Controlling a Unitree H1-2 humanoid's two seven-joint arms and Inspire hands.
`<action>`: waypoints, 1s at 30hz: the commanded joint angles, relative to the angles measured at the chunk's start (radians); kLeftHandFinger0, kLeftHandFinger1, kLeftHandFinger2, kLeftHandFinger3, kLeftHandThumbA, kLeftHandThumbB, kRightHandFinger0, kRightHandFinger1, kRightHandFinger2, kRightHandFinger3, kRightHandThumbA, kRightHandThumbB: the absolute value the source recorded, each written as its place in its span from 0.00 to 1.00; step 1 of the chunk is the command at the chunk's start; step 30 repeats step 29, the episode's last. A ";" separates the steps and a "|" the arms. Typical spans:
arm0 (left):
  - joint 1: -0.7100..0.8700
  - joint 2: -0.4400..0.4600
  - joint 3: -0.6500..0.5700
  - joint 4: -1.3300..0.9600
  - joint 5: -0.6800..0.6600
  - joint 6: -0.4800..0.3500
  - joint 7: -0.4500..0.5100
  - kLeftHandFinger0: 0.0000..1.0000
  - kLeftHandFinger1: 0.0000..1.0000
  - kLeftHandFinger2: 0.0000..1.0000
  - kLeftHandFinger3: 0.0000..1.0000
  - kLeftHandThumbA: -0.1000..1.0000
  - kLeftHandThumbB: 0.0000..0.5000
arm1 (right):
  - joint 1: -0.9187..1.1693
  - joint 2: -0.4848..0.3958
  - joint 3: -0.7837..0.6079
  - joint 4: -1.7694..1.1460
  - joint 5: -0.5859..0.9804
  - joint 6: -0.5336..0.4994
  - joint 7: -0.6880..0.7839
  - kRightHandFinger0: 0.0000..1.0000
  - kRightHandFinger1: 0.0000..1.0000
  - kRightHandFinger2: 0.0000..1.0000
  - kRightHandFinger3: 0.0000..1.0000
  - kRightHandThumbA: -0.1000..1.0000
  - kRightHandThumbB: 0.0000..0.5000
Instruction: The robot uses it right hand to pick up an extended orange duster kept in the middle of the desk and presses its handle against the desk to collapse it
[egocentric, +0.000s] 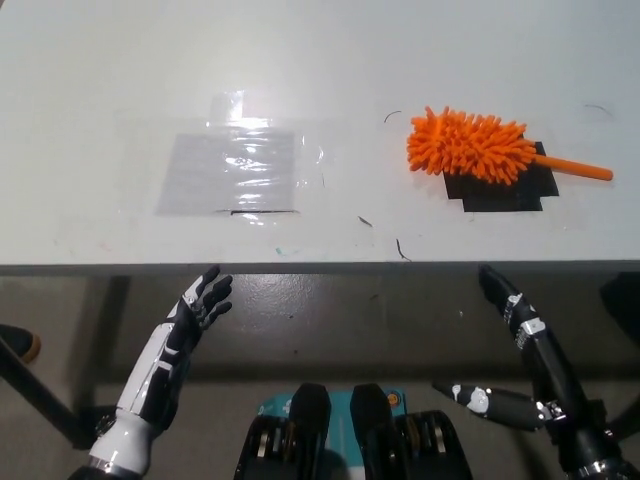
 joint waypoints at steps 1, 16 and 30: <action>-0.017 0.023 0.014 -0.037 -0.009 -0.004 -0.012 1.00 1.00 1.00 1.00 1.00 0.35 | -0.092 -0.051 -0.003 0.038 0.215 0.242 0.160 1.00 1.00 1.00 1.00 1.00 0.41; 0.000 0.036 0.009 -0.040 -0.008 -0.008 -0.018 1.00 1.00 1.00 1.00 1.00 0.33 | -0.098 -0.068 0.032 -0.008 0.253 0.342 0.241 1.00 1.00 1.00 1.00 1.00 0.37; 0.027 0.038 0.010 -0.018 -0.022 -0.009 -0.032 1.00 1.00 1.00 1.00 1.00 0.33 | -0.101 -0.047 0.041 0.015 0.242 0.324 0.276 1.00 1.00 1.00 1.00 1.00 0.37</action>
